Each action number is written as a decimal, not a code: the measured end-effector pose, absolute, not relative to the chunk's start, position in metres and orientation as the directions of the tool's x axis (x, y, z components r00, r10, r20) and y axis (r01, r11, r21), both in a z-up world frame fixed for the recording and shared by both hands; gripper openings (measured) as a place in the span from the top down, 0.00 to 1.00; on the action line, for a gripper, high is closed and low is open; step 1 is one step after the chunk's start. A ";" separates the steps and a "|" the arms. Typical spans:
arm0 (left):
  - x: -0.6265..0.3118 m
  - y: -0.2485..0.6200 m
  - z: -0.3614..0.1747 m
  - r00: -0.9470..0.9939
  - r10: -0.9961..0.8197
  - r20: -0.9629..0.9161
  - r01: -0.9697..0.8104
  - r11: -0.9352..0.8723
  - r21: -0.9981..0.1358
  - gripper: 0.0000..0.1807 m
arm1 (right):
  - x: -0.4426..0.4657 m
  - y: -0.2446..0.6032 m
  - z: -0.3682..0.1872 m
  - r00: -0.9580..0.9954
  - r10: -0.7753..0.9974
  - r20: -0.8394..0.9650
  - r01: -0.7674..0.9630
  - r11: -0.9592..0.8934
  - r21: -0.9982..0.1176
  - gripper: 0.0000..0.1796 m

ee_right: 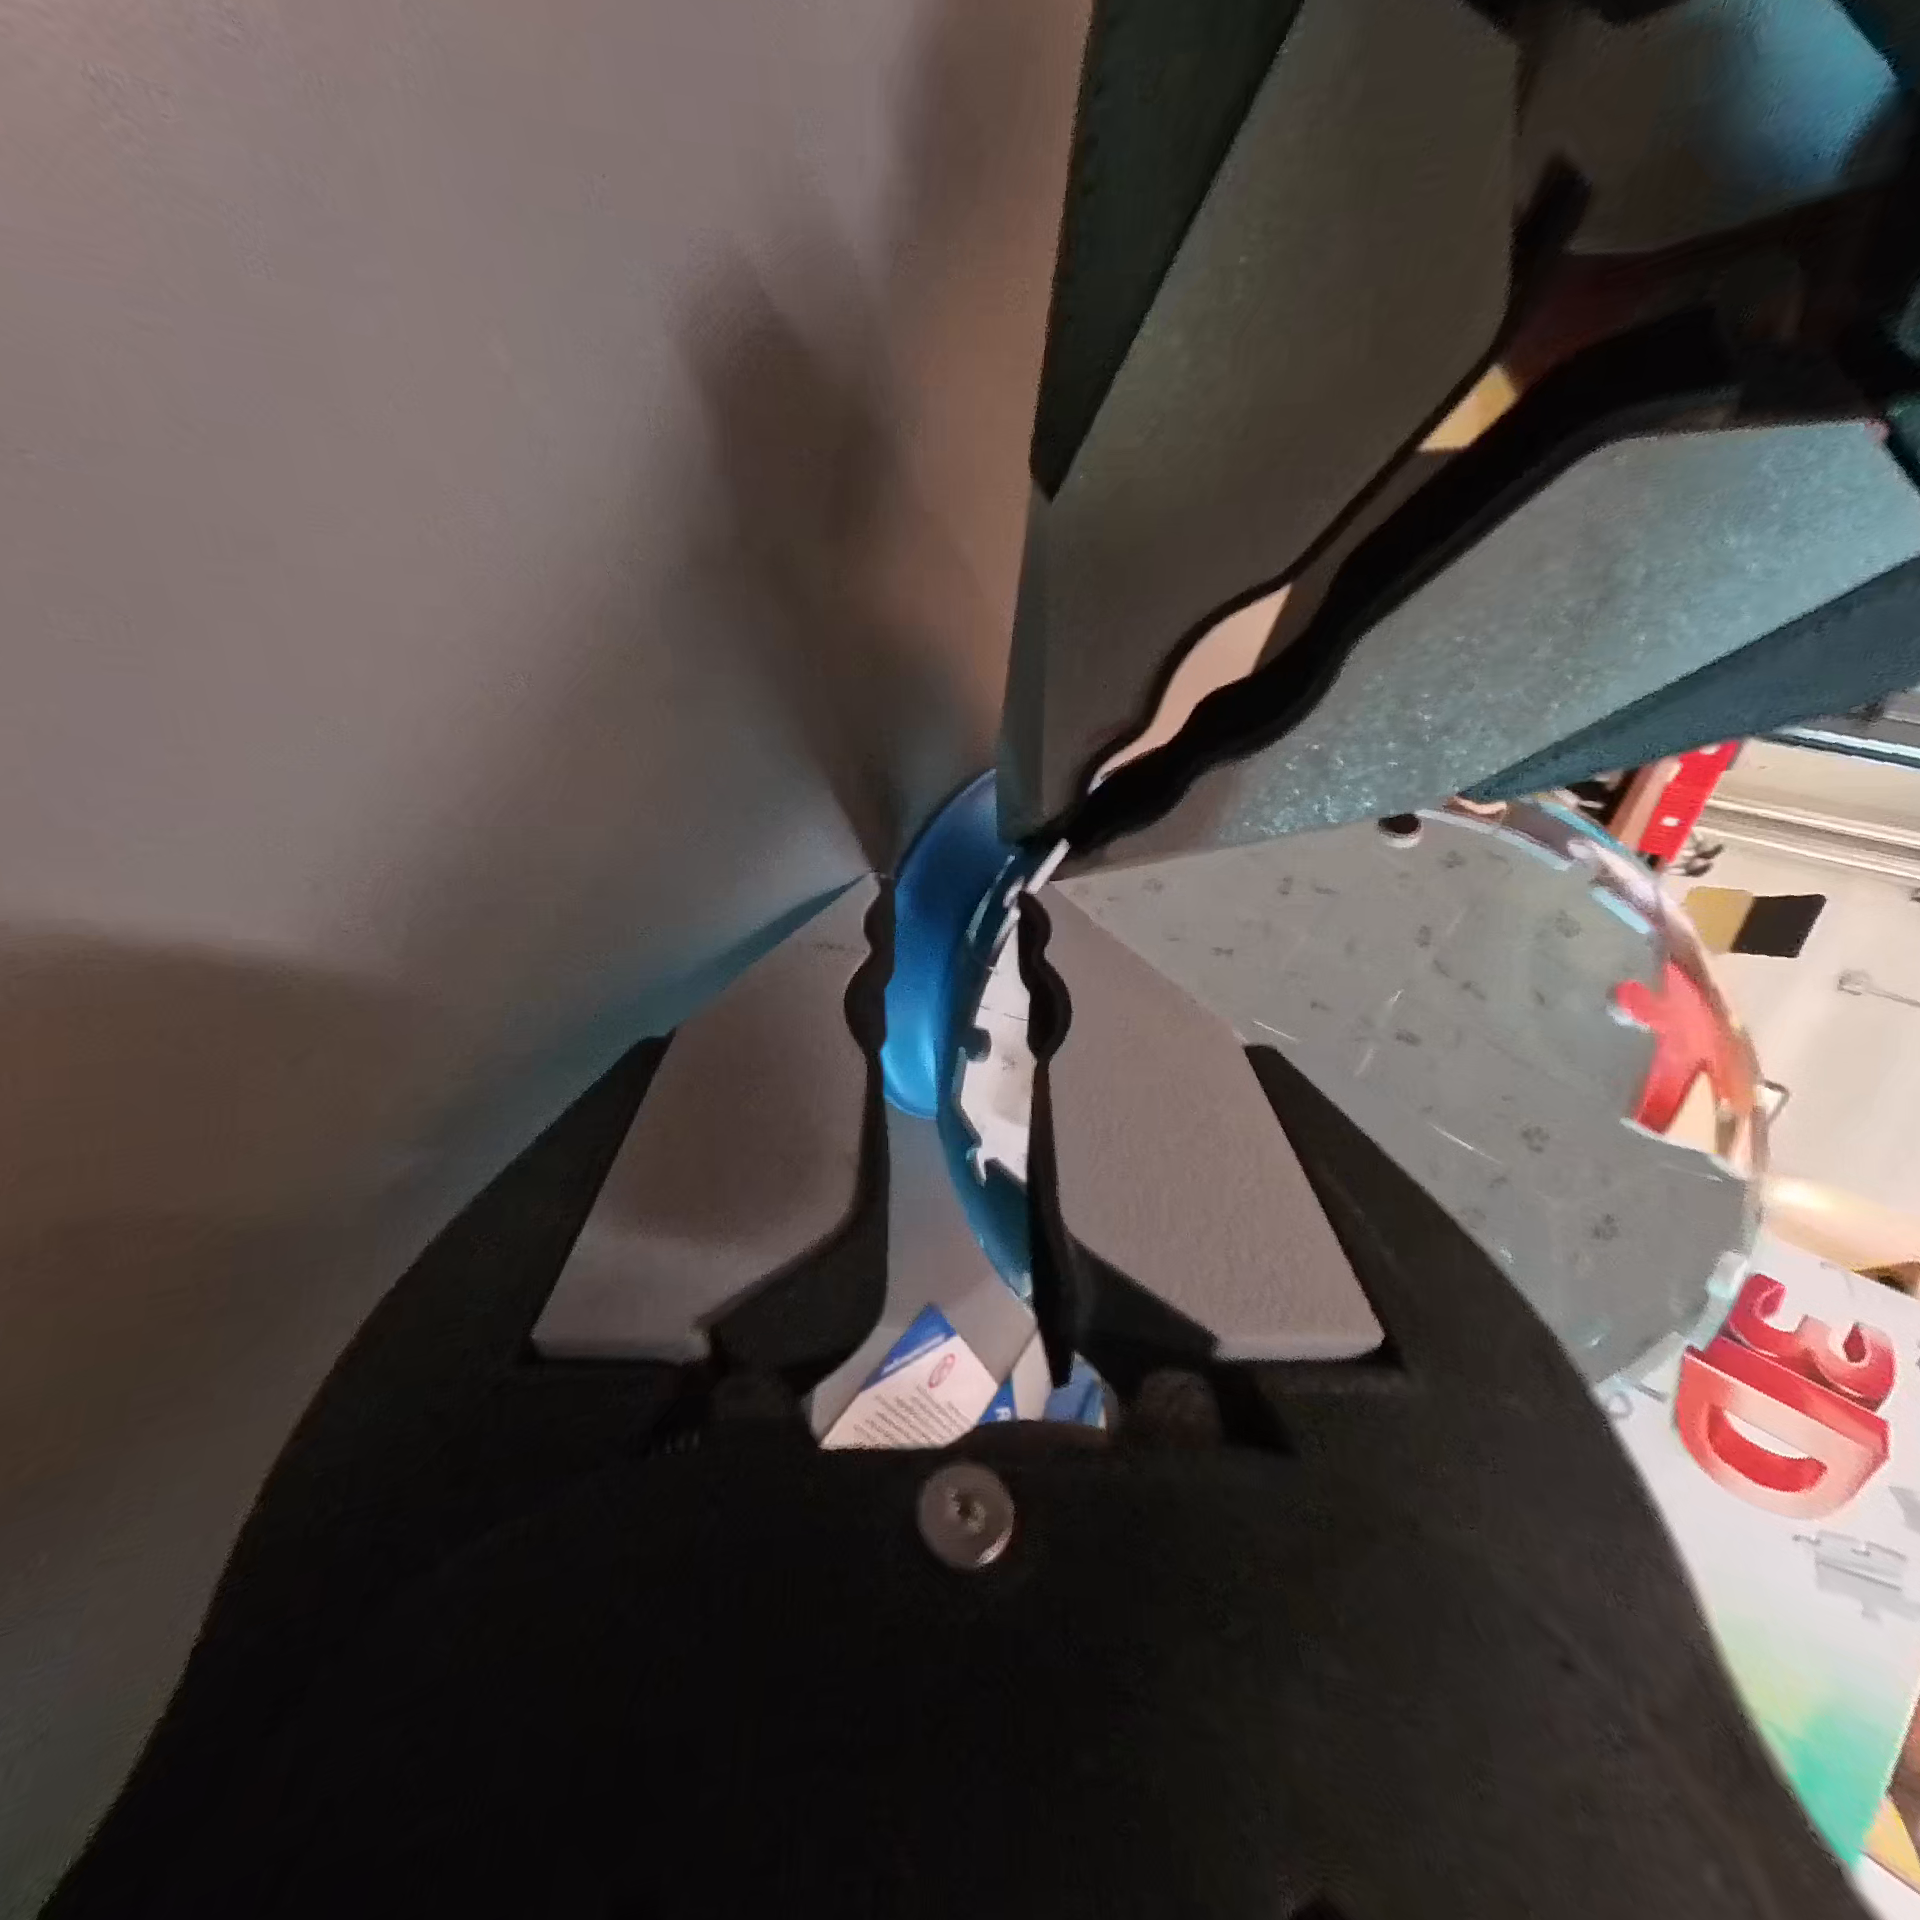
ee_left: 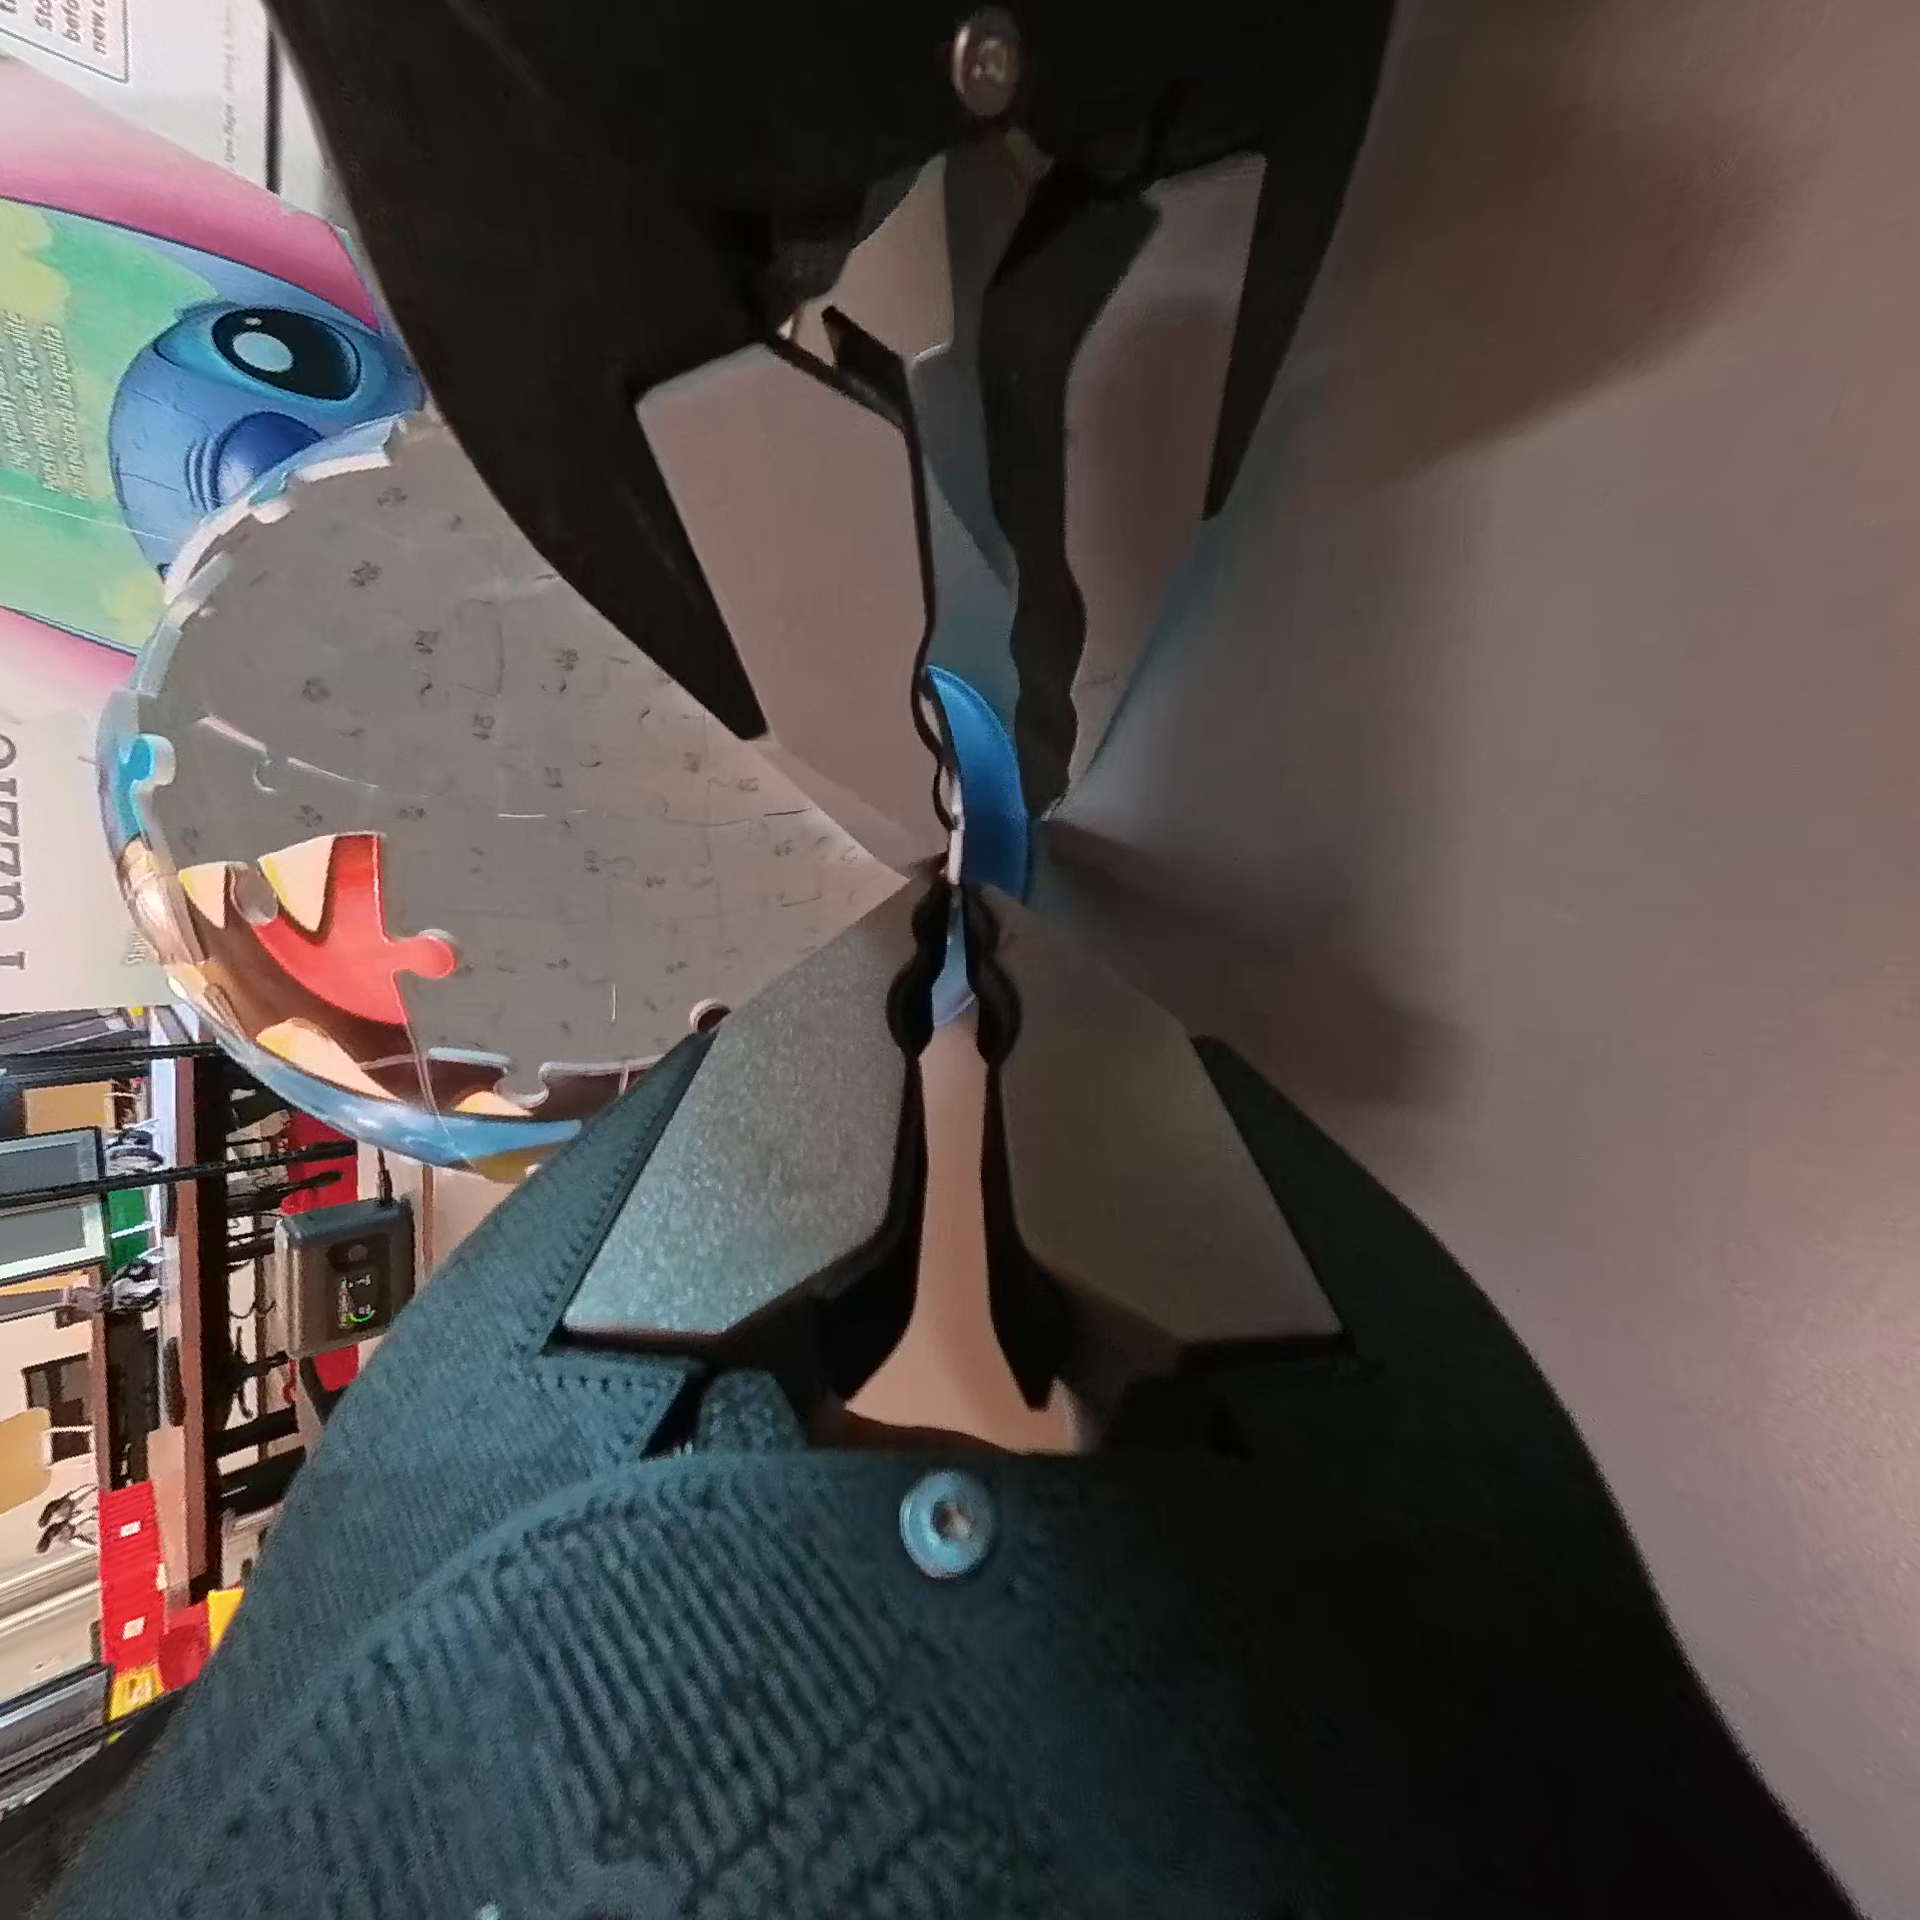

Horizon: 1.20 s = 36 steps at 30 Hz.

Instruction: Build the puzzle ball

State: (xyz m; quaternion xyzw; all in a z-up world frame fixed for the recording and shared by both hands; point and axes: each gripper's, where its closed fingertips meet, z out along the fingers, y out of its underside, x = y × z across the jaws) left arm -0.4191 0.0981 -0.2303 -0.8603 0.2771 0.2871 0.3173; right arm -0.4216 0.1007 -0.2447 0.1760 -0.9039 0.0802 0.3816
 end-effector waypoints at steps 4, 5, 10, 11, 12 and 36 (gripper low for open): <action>-0.419 0.098 -0.230 0.680 -0.302 -0.668 -0.665 -0.639 -0.387 1.00 | -0.420 0.101 -0.246 -0.674 -0.223 0.704 -0.355 0.934 -0.044 0.90; -0.419 0.099 -0.230 0.679 -0.302 -0.669 -0.667 -0.636 -0.389 1.00 | -0.420 0.101 -0.246 -0.676 -0.226 0.702 -0.354 0.934 -0.040 0.89; -0.418 0.100 -0.230 0.678 -0.293 -0.674 -0.669 -0.626 -0.401 1.00 | -0.419 0.103 -0.246 -0.677 -0.221 0.702 -0.346 0.938 -0.038 0.89; -0.418 0.100 -0.230 0.678 -0.292 -0.675 -0.670 -0.624 -0.403 1.00 | -0.419 0.103 -0.246 -0.669 -0.228 0.707 -0.350 0.936 -0.029 0.90; -0.418 0.100 -0.230 0.675 -0.292 -0.678 -0.672 -0.623 -0.401 1.00 | -0.419 0.103 -0.245 -0.666 -0.226 0.711 -0.348 0.937 -0.029 0.90; -0.420 0.102 -0.233 0.661 -0.287 -0.694 -0.684 -0.611 -0.398 1.00 | -0.424 0.102 -0.242 -0.671 -0.181 0.719 -0.329 0.942 -0.070 0.98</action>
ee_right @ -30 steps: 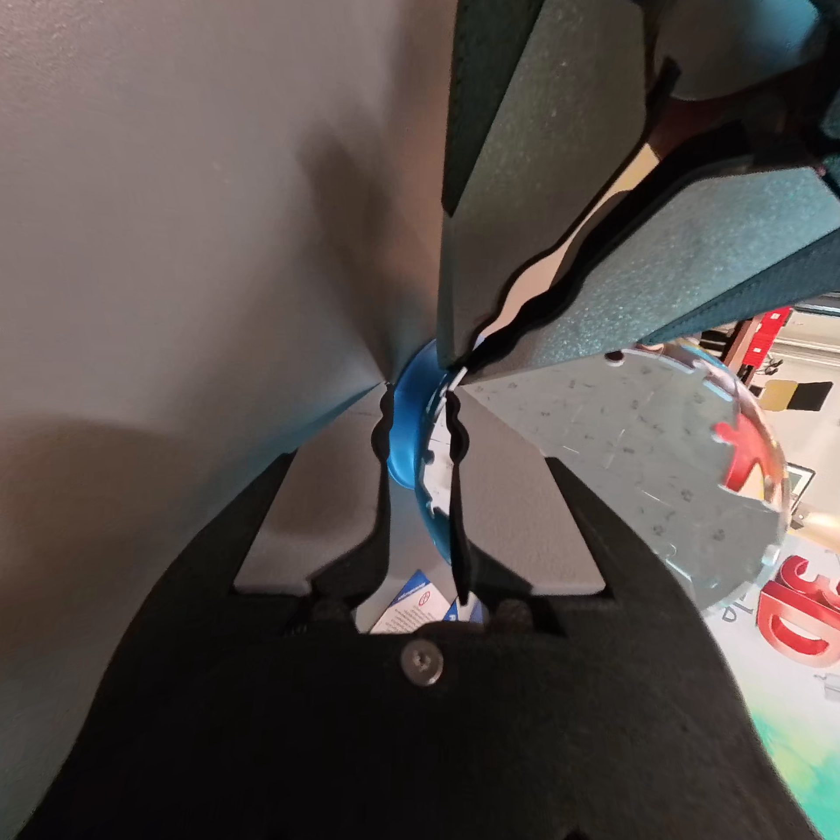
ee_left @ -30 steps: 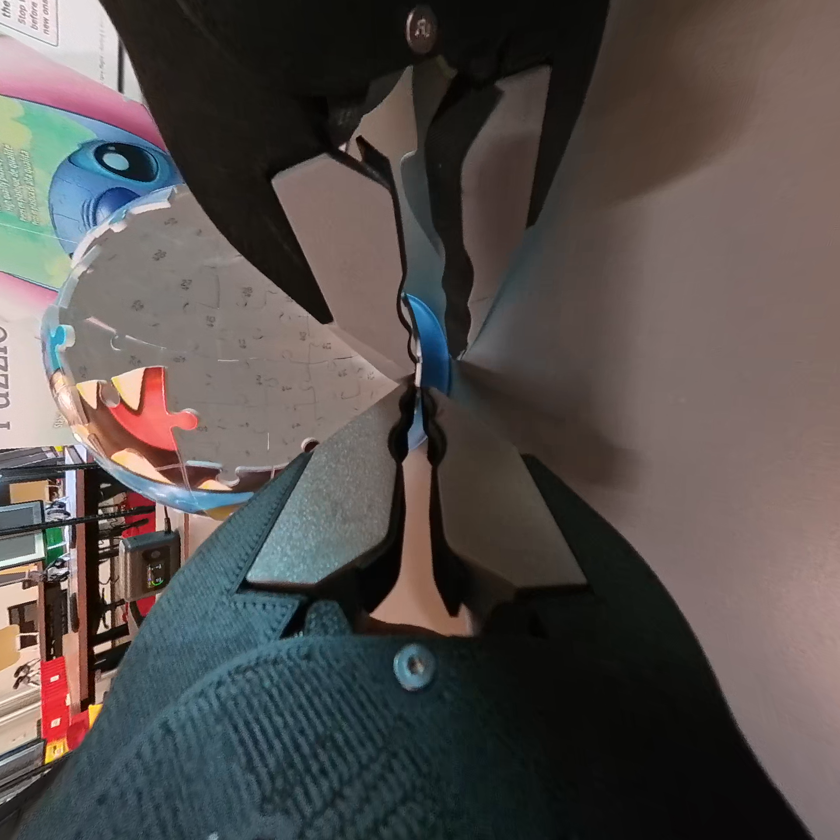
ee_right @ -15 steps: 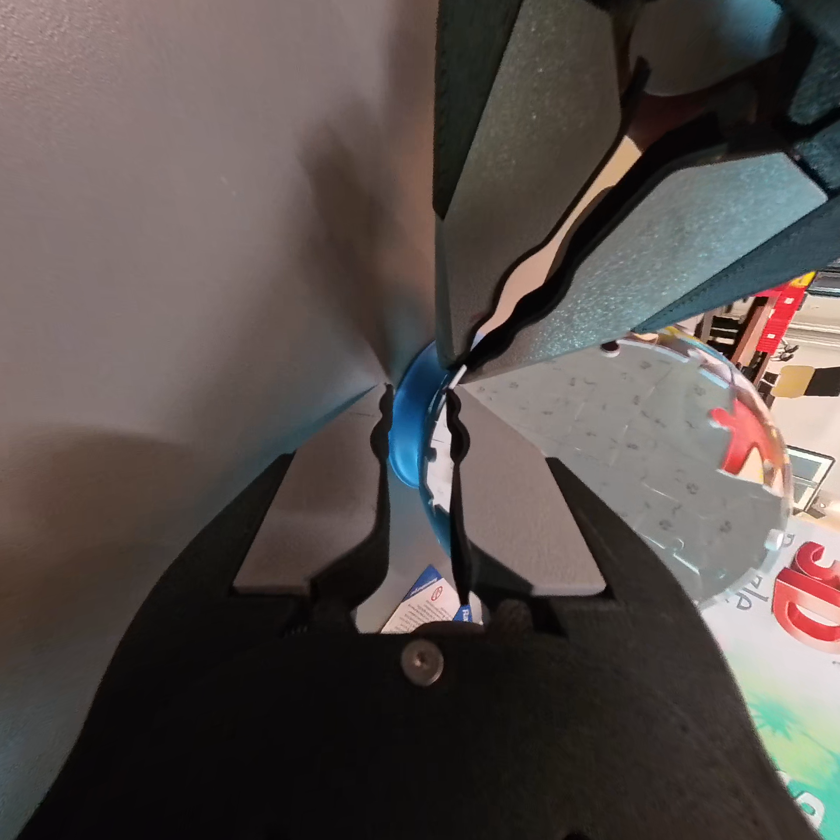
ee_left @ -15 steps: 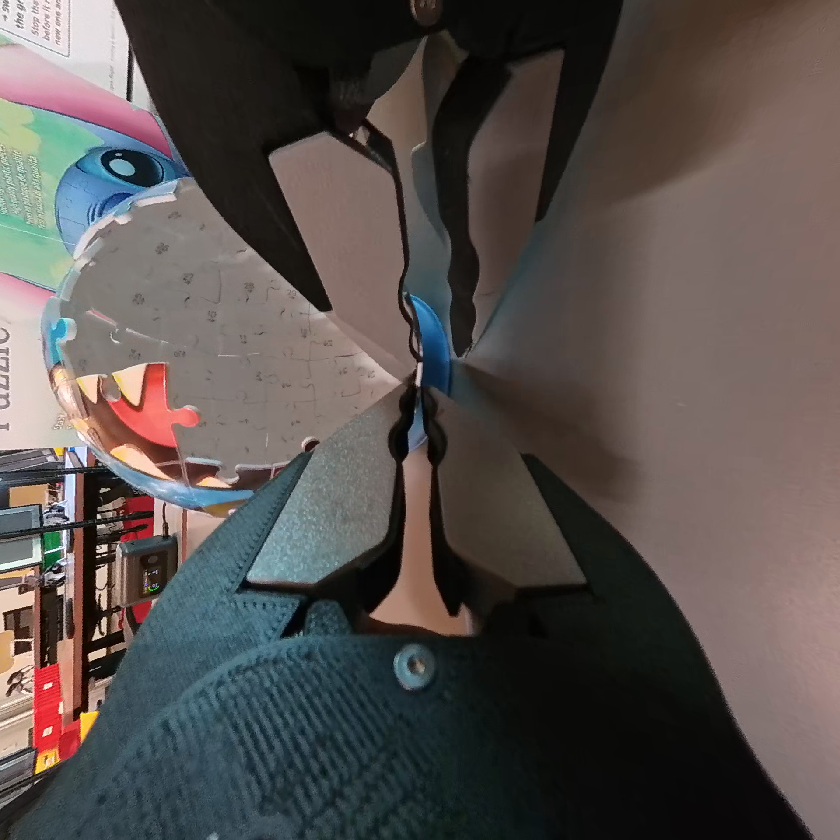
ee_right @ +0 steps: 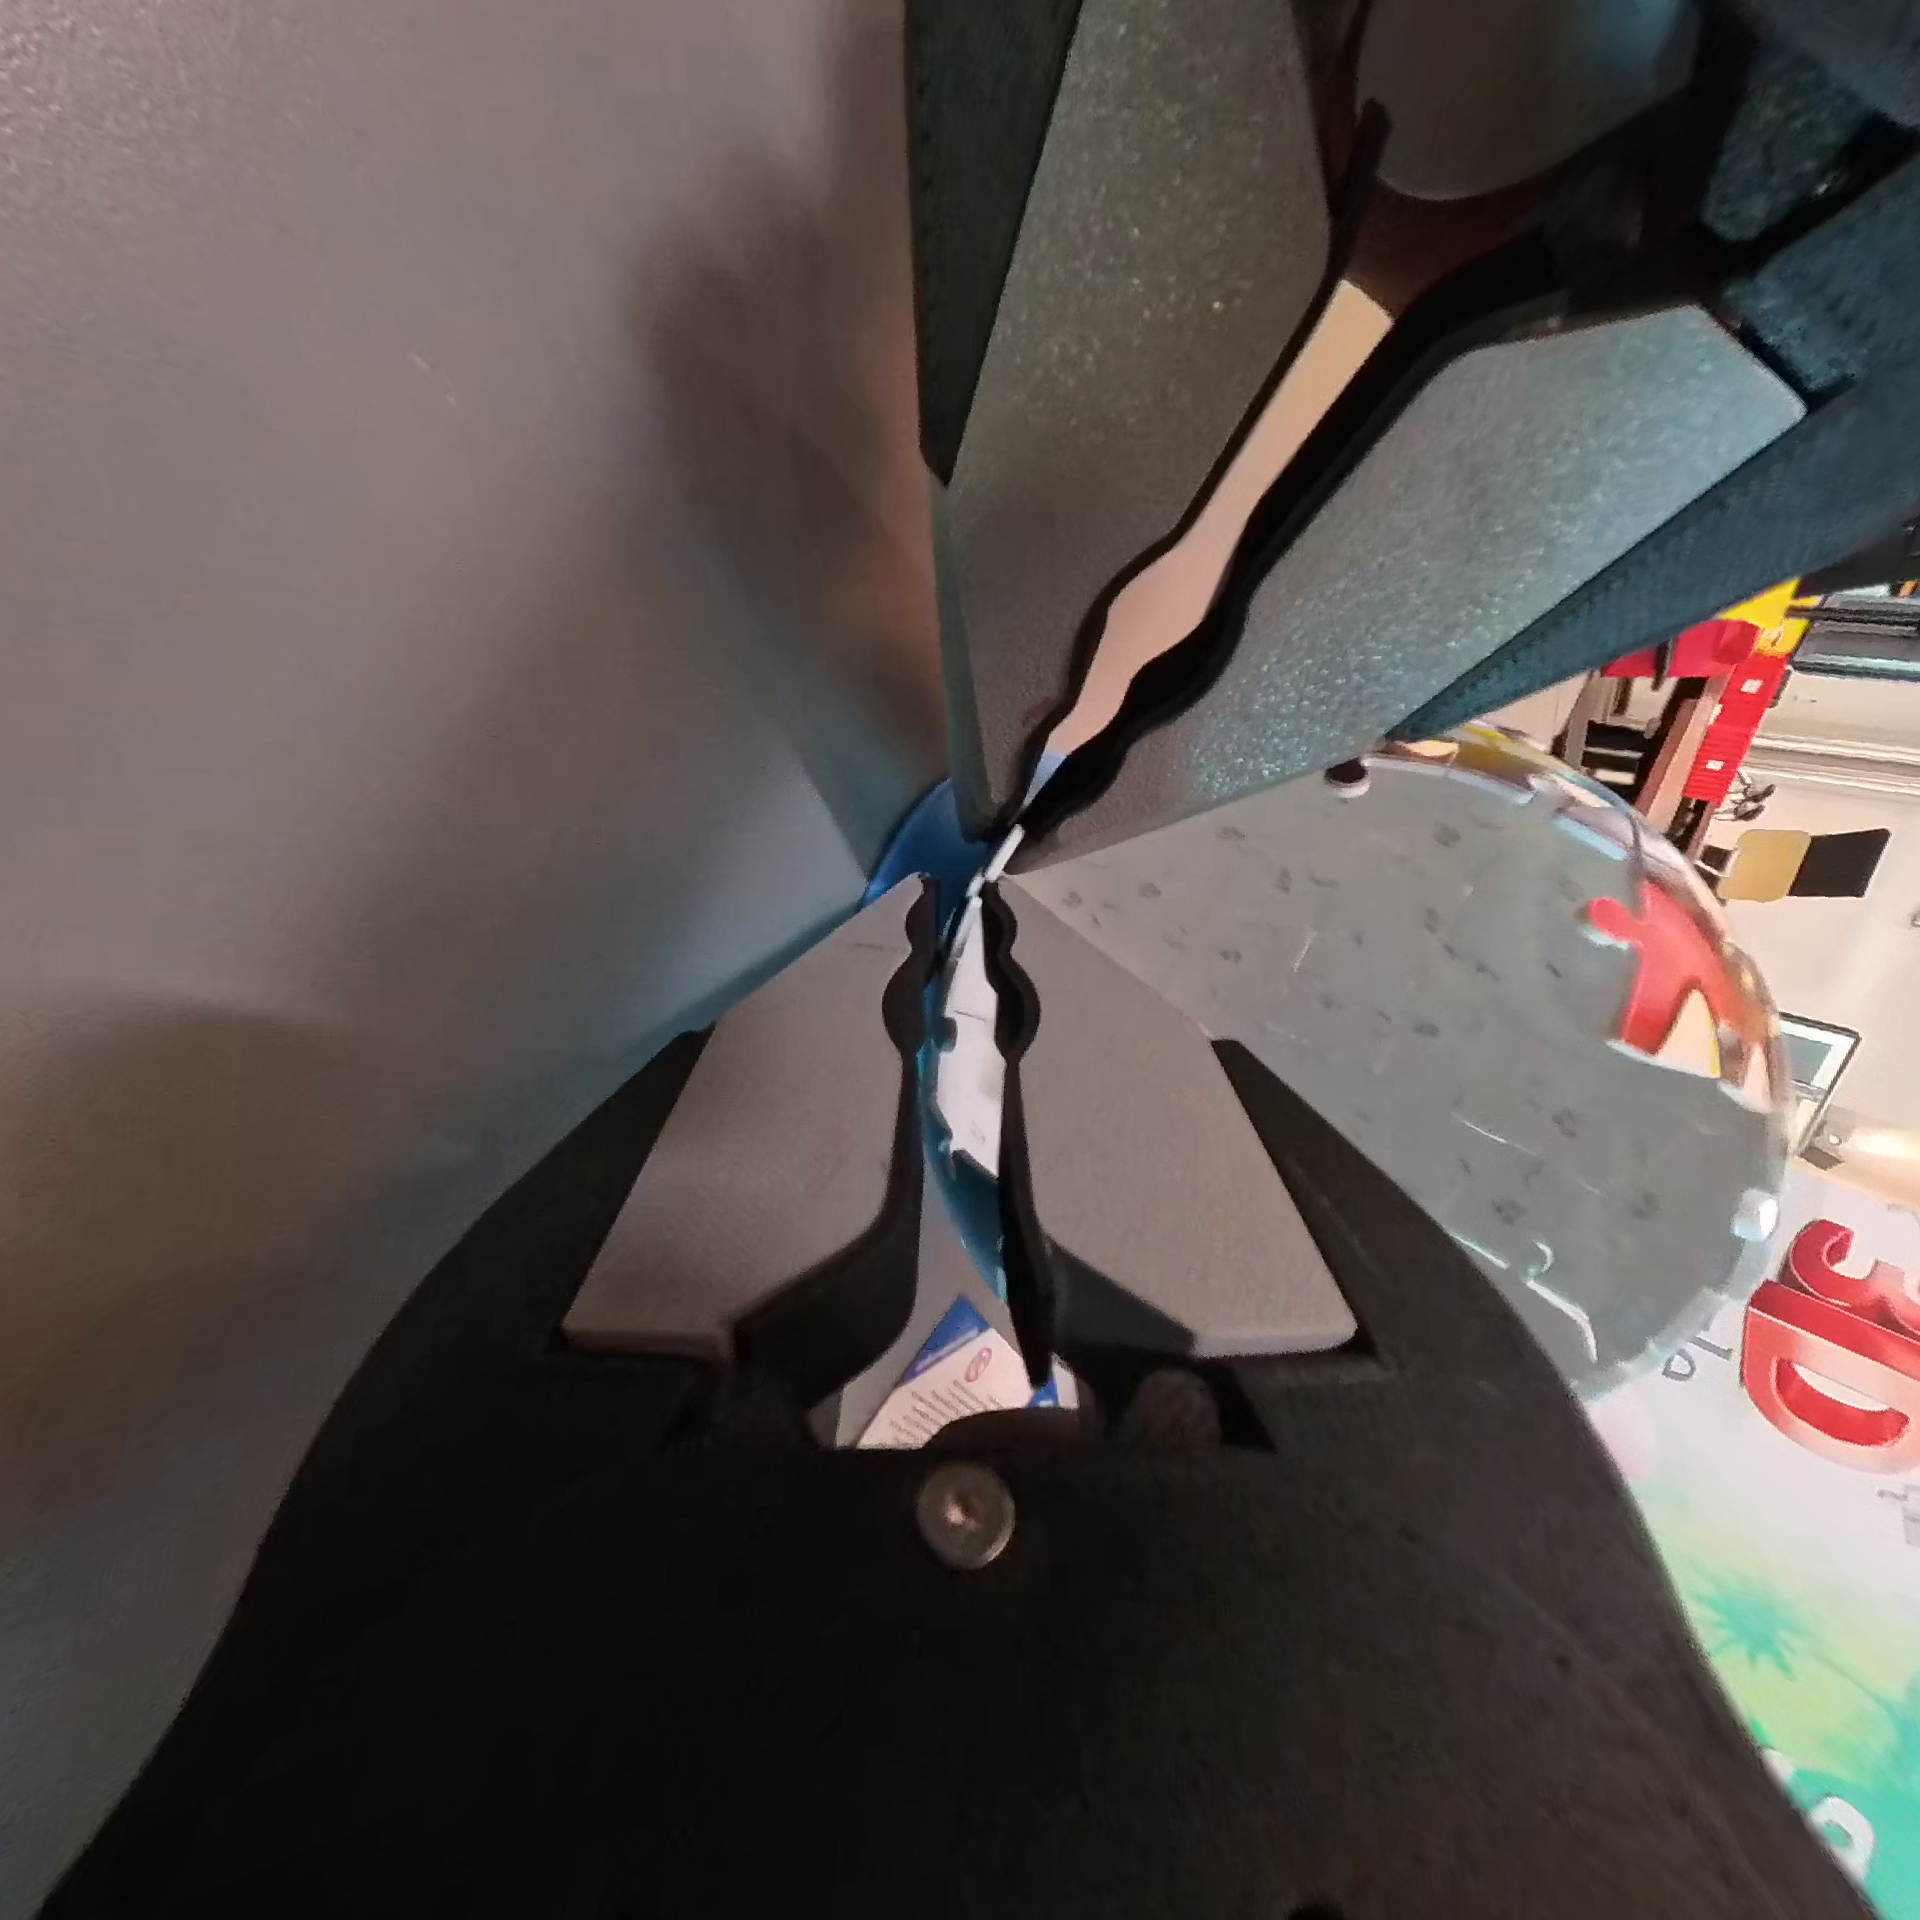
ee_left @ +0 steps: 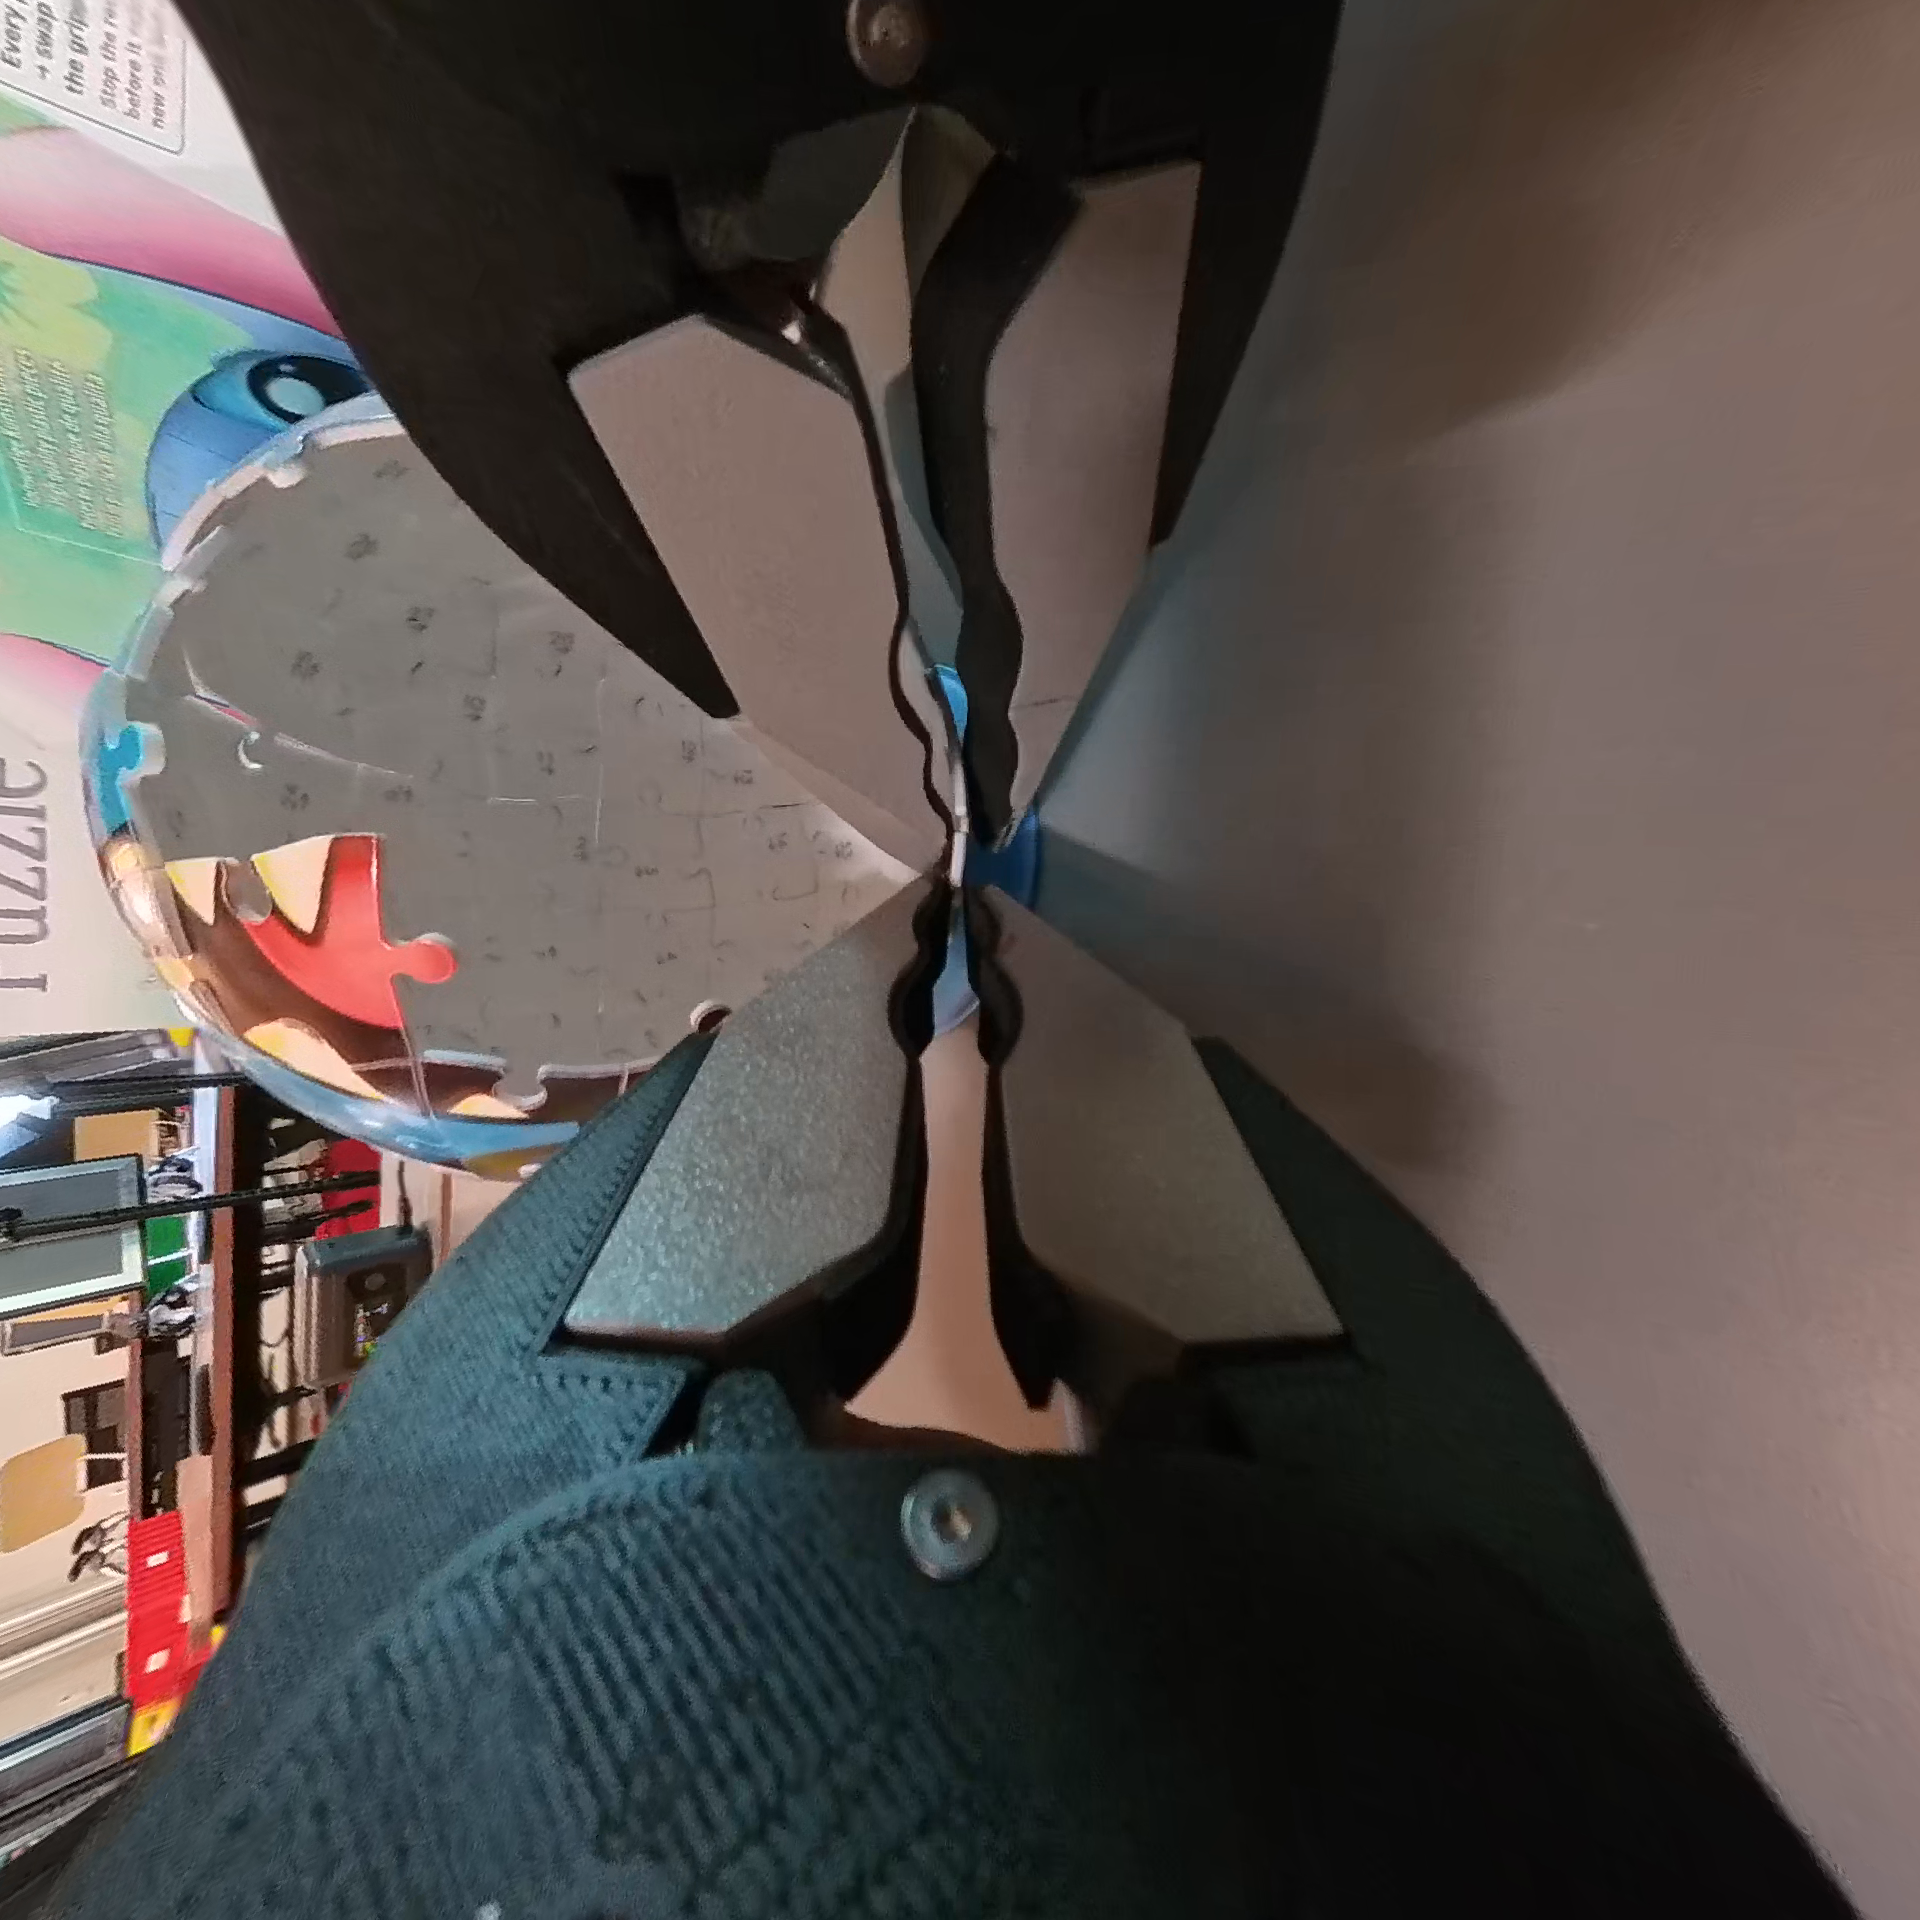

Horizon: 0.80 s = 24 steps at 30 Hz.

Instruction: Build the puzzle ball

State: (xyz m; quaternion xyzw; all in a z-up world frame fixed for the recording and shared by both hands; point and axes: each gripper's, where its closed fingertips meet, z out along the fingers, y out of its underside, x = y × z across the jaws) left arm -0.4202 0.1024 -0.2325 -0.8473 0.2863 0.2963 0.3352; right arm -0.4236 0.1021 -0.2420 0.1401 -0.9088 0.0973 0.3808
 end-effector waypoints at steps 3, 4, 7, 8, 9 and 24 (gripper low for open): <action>-0.422 0.102 -0.233 0.644 -0.293 -0.707 -0.694 -0.613 -0.377 1.00 | -0.422 0.102 -0.245 -0.688 -0.161 0.707 -0.318 0.943 -0.095 0.93; -0.422 0.102 -0.233 0.642 -0.295 -0.708 -0.697 -0.609 -0.378 1.00 | -0.422 0.102 -0.245 -0.688 -0.165 0.706 -0.319 0.944 -0.091 0.93; -0.422 0.101 -0.233 0.646 -0.298 -0.702 -0.700 -0.599 -0.390 1.00 | -0.422 0.102 -0.245 -0.698 -0.164 0.697 -0.311 0.946 -0.089 0.92; -0.422 0.102 -0.233 0.648 -0.298 -0.701 -0.701 -0.594 -0.395 1.00 | -0.422 0.101 -0.245 -0.700 -0.158 0.697 -0.305 0.948 -0.091 0.92; -0.422 0.102 -0.233 0.648 -0.298 -0.701 -0.702 -0.590 -0.399 1.00 | -0.423 0.101 -0.244 -0.698 -0.152 0.700 -0.298 0.950 -0.091 0.92; -0.420 0.103 -0.235 0.621 -0.321 -0.715 -0.741 -0.538 -0.402 0.99 | -0.424 0.101 -0.245 -0.726 -0.111 0.679 -0.257 0.959 -0.118 0.91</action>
